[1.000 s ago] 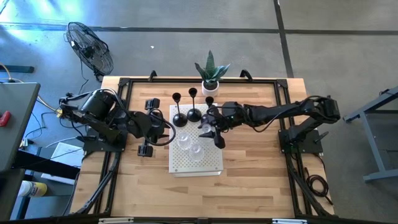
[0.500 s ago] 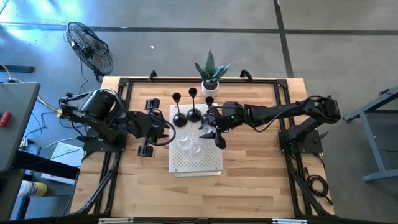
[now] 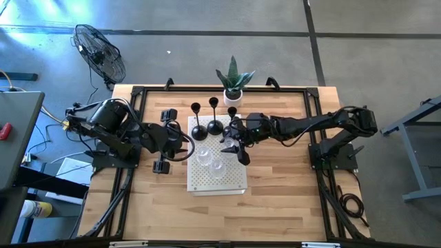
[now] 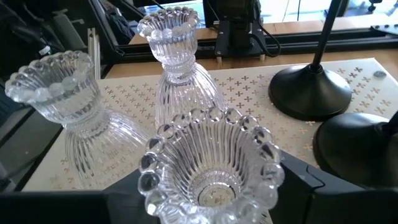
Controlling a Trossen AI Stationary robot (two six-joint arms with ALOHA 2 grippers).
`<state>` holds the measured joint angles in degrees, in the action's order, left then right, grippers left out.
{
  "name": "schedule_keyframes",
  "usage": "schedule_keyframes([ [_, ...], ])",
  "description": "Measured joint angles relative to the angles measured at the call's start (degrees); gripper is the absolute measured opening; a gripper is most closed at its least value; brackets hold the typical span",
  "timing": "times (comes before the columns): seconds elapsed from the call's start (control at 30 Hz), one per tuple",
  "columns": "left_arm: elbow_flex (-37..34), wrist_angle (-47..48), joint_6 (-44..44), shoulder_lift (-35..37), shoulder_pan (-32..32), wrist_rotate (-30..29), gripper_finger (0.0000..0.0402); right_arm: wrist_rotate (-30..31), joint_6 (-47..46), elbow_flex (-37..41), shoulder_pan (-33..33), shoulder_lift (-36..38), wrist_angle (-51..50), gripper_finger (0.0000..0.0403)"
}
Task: Pick & Place candle stick holders
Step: Put the transparent glass candle holder on the shelf
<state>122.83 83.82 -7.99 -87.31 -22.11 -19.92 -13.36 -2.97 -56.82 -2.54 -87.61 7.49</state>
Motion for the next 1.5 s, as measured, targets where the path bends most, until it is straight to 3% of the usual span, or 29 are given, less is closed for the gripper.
schedule_keyframes([
  [0.6,0.0,0.1,0.0,0.0,0.0,0.0,0.0119,-0.7,-0.6,0.0,0.3,0.1,-0.4,0.0182],
  [0.8,0.0,0.1,0.0,0.0,0.0,0.0,0.0119,-3.4,0.3,-0.1,0.3,0.1,-1.6,0.022],
  [1.13,0.0,0.1,0.0,0.0,0.0,0.0,0.0119,-0.5,0.4,-0.1,0.3,0.1,-1.2,0.0285],
  [1.5,0.0,0.2,0.0,0.0,0.0,0.8,0.0119,-0.5,0.3,-0.1,0.3,0.1,-1.6,0.0307],
])
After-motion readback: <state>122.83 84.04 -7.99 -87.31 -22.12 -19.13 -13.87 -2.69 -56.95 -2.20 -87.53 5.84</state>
